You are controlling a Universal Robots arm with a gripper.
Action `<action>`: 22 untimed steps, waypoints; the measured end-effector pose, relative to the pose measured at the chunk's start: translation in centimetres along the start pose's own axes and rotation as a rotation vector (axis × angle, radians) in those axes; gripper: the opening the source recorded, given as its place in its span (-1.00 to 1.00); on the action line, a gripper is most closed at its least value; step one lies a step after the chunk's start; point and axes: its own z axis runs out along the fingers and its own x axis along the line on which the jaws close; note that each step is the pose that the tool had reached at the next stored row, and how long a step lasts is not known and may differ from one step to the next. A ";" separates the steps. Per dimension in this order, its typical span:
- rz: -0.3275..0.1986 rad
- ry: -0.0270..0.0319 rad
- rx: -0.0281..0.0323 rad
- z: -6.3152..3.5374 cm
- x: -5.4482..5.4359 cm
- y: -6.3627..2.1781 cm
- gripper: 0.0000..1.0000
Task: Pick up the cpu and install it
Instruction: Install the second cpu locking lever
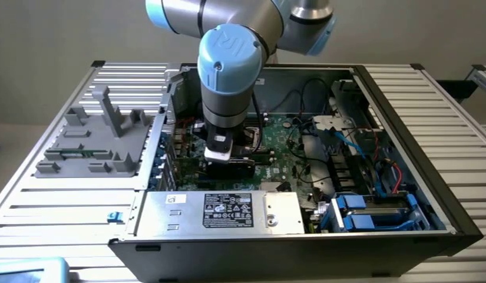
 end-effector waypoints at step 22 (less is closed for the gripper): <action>0.000 -0.0005 0.0031 -0.07 -0.1 0.19 -0.79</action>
